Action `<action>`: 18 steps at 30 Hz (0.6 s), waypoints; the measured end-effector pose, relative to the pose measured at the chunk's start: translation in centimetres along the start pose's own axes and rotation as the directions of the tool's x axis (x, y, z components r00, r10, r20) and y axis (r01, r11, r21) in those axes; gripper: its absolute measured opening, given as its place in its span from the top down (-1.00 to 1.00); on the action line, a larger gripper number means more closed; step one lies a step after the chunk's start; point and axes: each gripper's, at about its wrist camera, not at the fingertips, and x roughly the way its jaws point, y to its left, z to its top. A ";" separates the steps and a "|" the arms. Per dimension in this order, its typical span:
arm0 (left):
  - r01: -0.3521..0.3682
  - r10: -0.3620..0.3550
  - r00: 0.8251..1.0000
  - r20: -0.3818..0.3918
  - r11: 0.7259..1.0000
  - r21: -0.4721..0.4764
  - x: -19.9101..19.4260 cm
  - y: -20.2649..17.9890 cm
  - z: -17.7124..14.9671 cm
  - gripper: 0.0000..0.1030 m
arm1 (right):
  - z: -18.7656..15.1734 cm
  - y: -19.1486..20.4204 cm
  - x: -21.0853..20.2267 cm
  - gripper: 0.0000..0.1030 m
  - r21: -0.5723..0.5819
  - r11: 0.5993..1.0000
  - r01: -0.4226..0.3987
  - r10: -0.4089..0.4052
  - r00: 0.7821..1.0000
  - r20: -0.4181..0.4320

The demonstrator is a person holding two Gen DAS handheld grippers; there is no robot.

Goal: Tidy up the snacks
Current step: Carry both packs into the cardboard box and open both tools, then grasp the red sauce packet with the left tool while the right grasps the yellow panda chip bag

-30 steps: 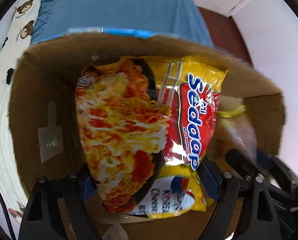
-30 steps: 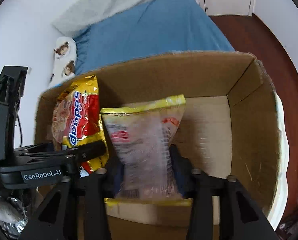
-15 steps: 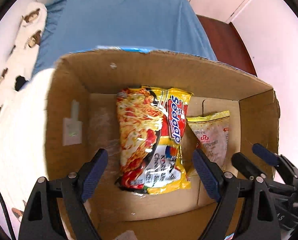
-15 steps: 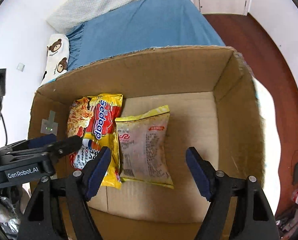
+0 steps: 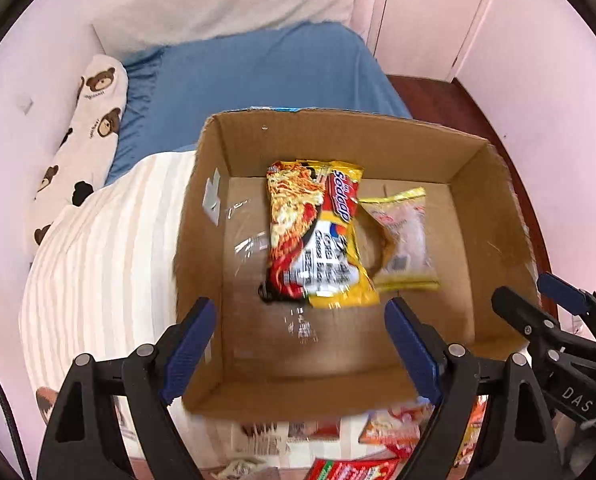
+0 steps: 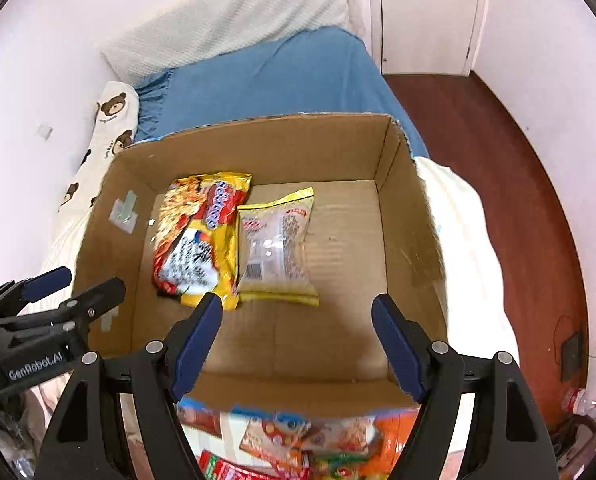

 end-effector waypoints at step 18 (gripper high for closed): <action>0.018 -0.019 0.987 0.159 1.000 0.005 -10.2 -0.9 -9.2 -0.67 | -9.1 0.3 -11.5 -0.75 0.009 1.000 -0.029 0.027 0.991 0.133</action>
